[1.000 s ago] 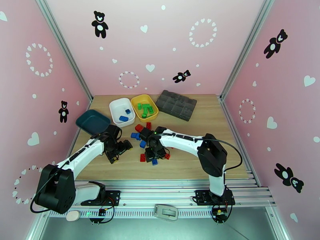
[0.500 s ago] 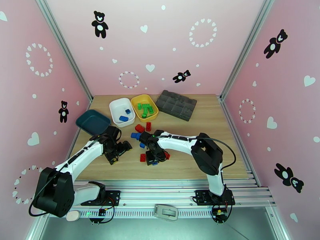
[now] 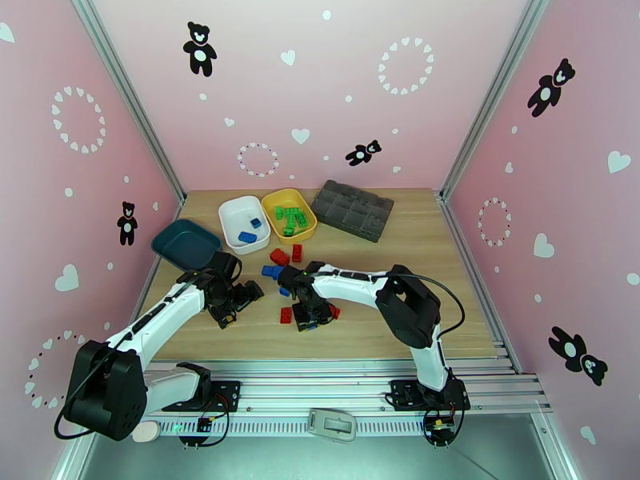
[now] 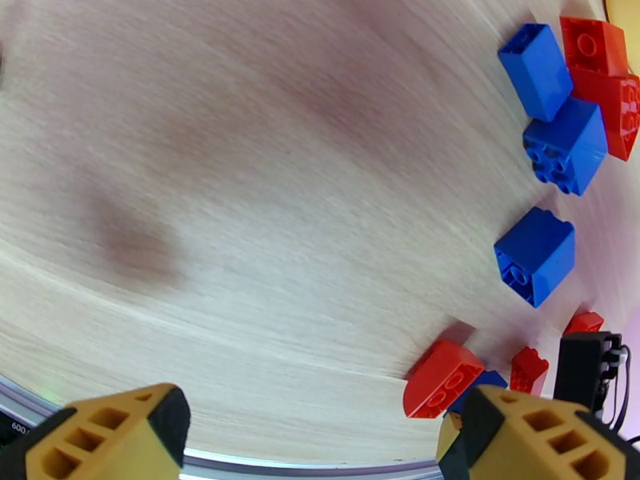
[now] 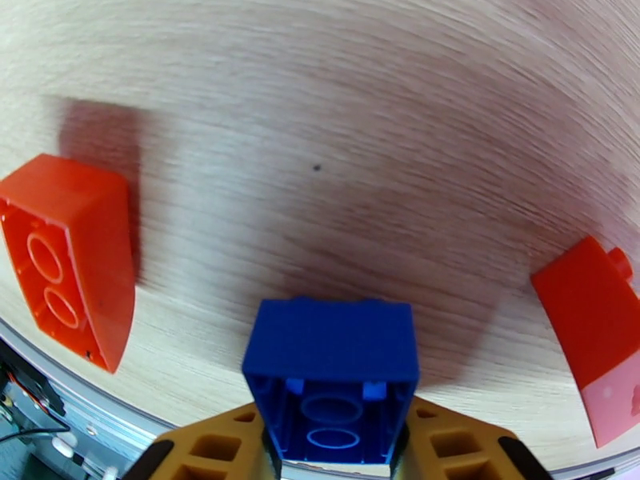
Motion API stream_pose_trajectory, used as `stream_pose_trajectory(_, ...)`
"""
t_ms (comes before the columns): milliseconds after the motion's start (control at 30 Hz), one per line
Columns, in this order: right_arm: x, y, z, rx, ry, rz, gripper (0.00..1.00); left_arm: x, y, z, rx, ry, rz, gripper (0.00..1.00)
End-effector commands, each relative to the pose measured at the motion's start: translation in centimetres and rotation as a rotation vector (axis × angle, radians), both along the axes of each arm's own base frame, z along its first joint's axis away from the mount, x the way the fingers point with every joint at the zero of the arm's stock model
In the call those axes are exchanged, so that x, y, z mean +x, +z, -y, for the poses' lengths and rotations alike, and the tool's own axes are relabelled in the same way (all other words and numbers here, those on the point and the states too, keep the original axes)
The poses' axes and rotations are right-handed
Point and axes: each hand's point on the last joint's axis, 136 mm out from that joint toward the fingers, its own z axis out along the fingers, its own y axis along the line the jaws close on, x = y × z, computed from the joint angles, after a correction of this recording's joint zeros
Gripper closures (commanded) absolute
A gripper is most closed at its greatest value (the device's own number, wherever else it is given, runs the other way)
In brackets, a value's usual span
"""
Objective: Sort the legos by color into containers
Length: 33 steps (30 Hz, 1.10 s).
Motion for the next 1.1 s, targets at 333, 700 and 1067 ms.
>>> stream_pose_trajectory(333, 4.2, 6.8, -2.7, 0.203, 0.009, 0.089, 0.75, 6.5, 5.2, 4.4, -0.279, 0.005, 0.129, 0.05)
stream_pose_trajectory(700, 13.5, 12.4, -10.7, 0.576, -0.076, 0.089, 0.78, 16.9, 11.0, 2.2, -0.507, 0.161, 0.279, 0.05)
stream_pose_trajectory(1067, 22.3, 13.7, -17.8, 0.896, -0.227, 0.065, 0.77, 24.0, 13.2, -4.0, -0.543, 0.354, 0.375, 0.08)
